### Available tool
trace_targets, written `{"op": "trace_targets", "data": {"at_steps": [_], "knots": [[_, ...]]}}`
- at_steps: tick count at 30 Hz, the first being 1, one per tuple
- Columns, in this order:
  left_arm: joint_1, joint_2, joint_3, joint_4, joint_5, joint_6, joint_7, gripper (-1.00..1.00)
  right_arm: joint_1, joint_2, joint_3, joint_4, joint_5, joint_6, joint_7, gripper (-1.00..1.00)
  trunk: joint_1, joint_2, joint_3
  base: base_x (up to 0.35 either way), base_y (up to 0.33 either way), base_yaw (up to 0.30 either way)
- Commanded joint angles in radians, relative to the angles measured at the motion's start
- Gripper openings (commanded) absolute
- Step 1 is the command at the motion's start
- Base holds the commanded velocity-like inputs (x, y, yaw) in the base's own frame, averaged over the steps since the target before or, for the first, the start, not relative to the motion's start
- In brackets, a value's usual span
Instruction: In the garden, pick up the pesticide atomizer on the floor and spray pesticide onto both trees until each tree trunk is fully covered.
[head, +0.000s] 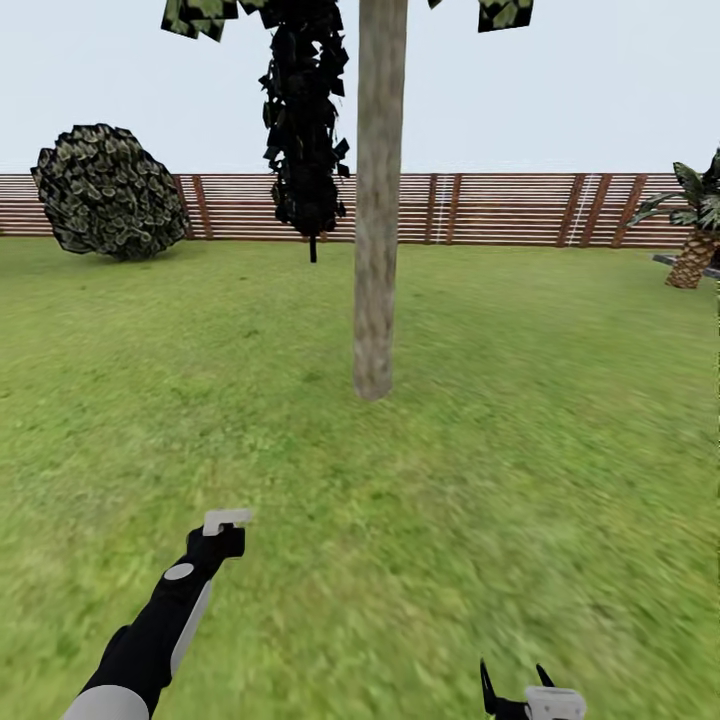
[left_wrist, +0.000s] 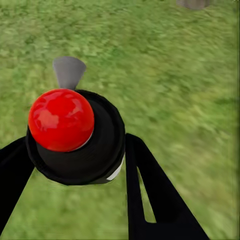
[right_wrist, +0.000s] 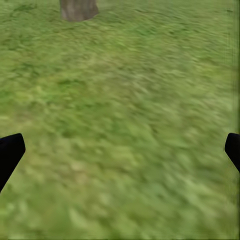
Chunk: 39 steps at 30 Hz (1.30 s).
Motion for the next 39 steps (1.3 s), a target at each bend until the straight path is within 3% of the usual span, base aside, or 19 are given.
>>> {"op": "trace_targets", "data": {"at_steps": [1, 39], "knots": [[0.0, 0.0, 0.0, 0.0, 0.0, 0.0, 0.0, -1.0, 0.0, 0.0, 0.0, 0.0, 0.0, 0.0, 0.0, 1.0, 0.0, 0.0, 0.0, 0.339, 0.0, -0.082], [0.0, 0.0, 0.0, 0.0, -0.001, 0.0, 0.0, -1.0, 0.0, 0.0, 0.0, 0.001, 0.0, 0.0, 0.0, 1.0, 0.0, 0.0, 0.0, 0.339, 0.0, -0.027]]}}
